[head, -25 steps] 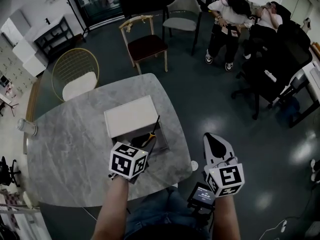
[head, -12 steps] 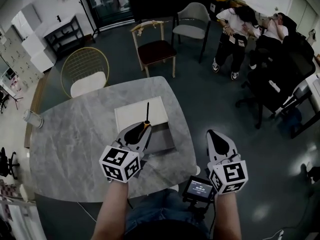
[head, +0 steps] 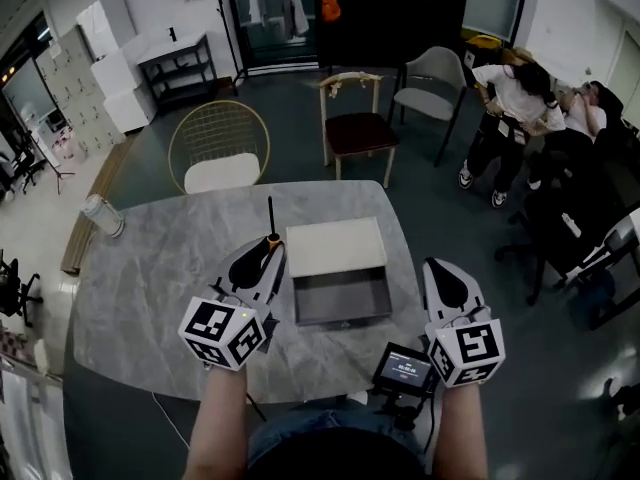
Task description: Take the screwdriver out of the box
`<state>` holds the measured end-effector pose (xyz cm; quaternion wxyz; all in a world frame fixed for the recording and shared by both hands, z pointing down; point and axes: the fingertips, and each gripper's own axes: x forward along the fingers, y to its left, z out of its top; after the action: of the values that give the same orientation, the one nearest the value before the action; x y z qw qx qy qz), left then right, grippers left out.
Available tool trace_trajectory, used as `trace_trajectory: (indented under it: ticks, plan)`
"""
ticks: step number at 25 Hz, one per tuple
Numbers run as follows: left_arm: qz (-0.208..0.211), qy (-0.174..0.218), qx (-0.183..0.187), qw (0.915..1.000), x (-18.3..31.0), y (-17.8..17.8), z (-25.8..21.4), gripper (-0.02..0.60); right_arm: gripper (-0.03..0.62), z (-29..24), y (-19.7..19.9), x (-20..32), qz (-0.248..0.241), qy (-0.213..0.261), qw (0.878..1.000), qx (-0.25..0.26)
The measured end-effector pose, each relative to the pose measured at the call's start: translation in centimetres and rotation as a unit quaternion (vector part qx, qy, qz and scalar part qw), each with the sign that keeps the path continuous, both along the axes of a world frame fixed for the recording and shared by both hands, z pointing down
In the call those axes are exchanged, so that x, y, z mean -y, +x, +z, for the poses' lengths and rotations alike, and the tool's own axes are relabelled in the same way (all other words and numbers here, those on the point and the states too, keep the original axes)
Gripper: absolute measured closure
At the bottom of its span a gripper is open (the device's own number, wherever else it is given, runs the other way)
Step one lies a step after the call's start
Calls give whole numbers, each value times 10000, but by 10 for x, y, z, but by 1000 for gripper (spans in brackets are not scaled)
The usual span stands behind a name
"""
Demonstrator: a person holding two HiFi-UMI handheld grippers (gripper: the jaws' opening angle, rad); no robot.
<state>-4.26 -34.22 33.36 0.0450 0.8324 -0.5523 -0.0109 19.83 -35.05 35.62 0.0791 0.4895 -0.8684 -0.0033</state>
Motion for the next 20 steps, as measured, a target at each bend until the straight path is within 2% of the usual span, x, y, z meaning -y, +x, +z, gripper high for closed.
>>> trace_trajectory:
  ticks: [7, 10, 14, 20]
  plan:
    - [-696, 641, 11, 9955, -37, -89, -36, 503, 569, -29, -36, 9, -290, 339, 9990, -63]
    - [-988, 811, -81, 9918, -53, -113, -41, 503, 569, -34, -44, 10, -438, 436, 9980, -97]
    - [-1236, 856, -187, 9885, -60, -120, -40, 503, 568, -35, -52, 15, -697, 532, 9961, -96]
    - [-1343, 658, -235, 9885, -54, -89, -21, 503, 568, -17, -53, 19, -1081, 388, 9931, -256]
